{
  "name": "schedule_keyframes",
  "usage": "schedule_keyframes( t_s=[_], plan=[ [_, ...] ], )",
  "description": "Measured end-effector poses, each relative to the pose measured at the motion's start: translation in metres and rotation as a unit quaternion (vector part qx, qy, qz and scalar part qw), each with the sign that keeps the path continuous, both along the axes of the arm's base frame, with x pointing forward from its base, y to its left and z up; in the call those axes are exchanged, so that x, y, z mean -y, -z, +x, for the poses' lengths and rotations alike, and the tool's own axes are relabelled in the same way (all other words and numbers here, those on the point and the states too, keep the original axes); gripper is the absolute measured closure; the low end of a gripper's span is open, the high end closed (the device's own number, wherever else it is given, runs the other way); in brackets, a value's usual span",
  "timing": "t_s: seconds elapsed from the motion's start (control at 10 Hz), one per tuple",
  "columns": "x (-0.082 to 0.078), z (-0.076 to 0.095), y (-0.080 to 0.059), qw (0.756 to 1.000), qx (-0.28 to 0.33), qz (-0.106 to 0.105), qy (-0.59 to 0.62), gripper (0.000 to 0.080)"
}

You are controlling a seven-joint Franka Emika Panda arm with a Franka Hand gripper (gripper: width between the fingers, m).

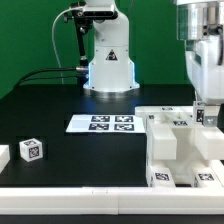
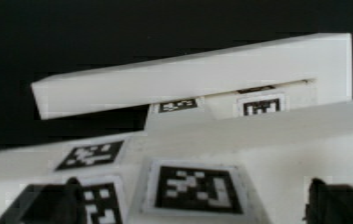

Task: Assemble chair

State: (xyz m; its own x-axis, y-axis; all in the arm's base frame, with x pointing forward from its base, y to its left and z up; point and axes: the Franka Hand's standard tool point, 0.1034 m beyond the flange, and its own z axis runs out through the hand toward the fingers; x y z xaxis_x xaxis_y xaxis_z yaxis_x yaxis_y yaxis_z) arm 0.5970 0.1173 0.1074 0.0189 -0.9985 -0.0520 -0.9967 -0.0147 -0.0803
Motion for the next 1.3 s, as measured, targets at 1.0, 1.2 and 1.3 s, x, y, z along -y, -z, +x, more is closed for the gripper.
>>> schedule_keyframes(
  t_s=[1.0, 1.2, 1.3],
  plan=[
    [-0.017, -0.001, -0.005, 0.875, 0.0, -0.052, -0.481, 0.0151],
    [-0.017, -0.002, -0.004, 0.888, -0.002, -0.051, -0.458, 0.0415],
    [-0.017, -0.002, -0.004, 0.909, -0.003, -0.048, -0.413, 0.0521]
  ],
)
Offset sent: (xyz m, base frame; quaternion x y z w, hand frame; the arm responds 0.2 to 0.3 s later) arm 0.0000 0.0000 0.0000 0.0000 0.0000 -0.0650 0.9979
